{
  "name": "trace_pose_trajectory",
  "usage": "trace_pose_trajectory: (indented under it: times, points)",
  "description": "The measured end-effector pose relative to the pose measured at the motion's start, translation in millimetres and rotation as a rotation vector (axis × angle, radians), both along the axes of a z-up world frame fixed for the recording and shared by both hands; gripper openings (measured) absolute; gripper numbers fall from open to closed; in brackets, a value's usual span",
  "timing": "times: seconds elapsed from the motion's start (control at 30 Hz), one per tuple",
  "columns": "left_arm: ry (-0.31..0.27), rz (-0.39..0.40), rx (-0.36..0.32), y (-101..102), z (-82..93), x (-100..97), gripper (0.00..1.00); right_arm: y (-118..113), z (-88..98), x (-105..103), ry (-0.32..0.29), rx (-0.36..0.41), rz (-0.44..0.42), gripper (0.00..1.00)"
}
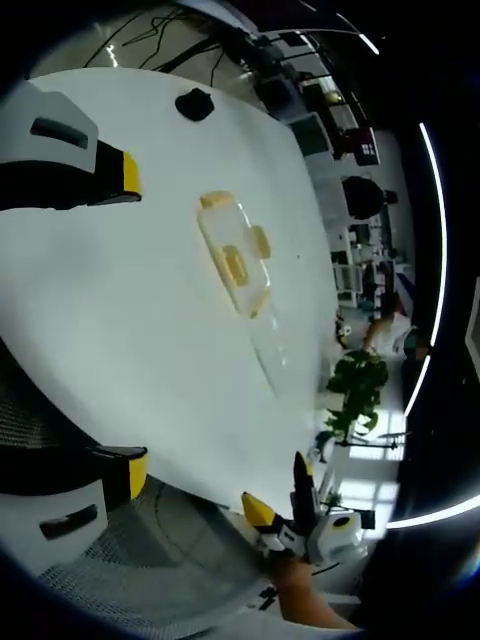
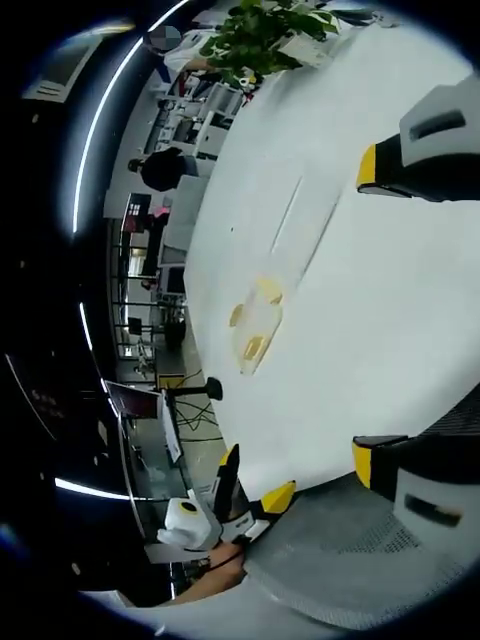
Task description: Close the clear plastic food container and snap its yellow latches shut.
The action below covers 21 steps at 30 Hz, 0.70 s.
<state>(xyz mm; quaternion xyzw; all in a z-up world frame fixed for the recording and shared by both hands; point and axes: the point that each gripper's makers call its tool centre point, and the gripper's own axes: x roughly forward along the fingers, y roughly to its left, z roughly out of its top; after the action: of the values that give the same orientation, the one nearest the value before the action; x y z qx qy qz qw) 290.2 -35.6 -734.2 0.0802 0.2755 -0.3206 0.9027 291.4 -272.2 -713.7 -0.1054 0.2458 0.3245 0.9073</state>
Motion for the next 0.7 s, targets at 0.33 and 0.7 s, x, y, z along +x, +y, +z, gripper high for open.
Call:
trace_pose_trajectory:
  times: [0.33, 0.7]
  points:
    - [0.001, -0.004, 0.001, -1.2, 0.6, -1.0, 0.97, -0.8, -0.1, 0.1, 0.0, 0.001, -0.003, 0.99]
    - [0.006, -0.006, -0.005, -2.3, -0.2, -1.8, 0.97, -1.8, -1.8, -1.2, 0.005, -0.008, -0.004, 0.99]
